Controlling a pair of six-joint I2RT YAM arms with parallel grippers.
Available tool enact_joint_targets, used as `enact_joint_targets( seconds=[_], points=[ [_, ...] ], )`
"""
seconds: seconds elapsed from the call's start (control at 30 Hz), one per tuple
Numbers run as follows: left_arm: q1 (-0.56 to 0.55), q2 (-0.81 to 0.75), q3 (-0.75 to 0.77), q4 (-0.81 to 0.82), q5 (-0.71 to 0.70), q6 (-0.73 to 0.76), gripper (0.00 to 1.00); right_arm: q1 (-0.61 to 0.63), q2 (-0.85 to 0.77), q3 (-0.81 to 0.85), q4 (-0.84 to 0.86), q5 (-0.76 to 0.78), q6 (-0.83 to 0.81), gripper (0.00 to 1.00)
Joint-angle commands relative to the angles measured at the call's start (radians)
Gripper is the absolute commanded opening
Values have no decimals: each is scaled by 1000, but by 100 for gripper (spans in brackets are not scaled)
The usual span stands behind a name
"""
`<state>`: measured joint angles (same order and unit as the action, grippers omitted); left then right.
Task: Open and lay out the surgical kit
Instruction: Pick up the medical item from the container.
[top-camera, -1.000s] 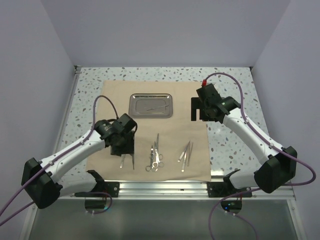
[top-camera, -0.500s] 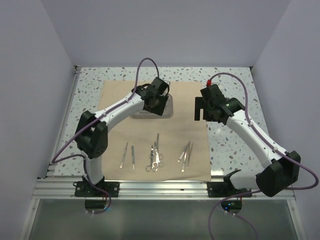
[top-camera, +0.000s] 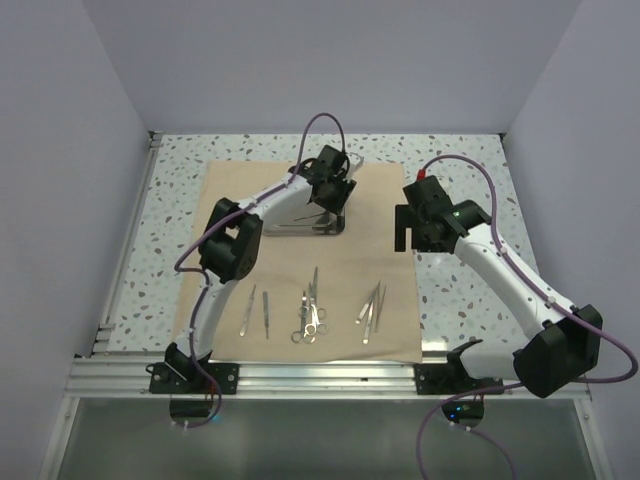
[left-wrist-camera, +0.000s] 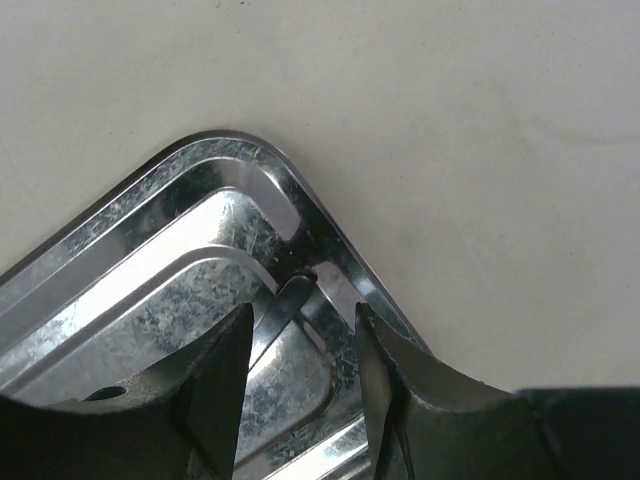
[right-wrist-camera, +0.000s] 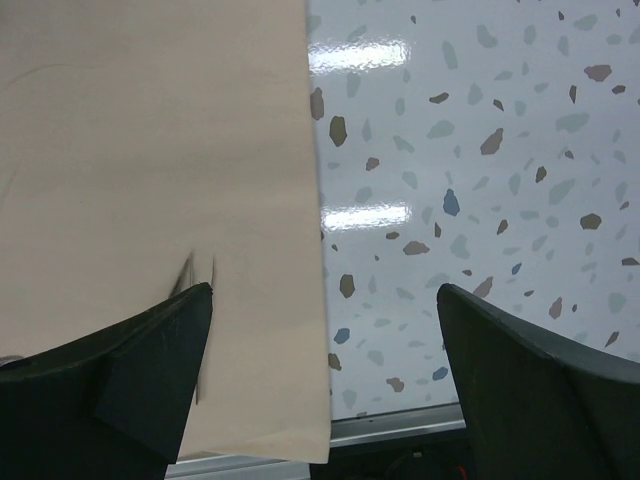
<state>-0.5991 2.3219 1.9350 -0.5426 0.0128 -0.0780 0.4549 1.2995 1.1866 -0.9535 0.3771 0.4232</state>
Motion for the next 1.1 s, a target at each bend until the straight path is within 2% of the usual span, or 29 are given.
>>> enact_joint_targets(
  seconds=[0.0,0.43,0.57,0.77,0.93,1.07],
  points=[
    [10,43,94,20,61,64,49,-10,-25,-1,-27,29,-17,98],
    [58,87,-13,4,46,101,49,-33,4,11,-11,16,-24,98],
    [68,94,-37,-16,78,109,44,-38,9,16,-10,16,-27,98],
    [53,68,-99,-59,163,130,40,-45,11,18,-5,14,-29,98],
    [16,37,-174,-88,161,121,36,-50,3,5,1,8,-24,98],
    [-14,62,-177,-114,130,97,34,-50,-5,-13,10,0,-21,98]
  ],
)
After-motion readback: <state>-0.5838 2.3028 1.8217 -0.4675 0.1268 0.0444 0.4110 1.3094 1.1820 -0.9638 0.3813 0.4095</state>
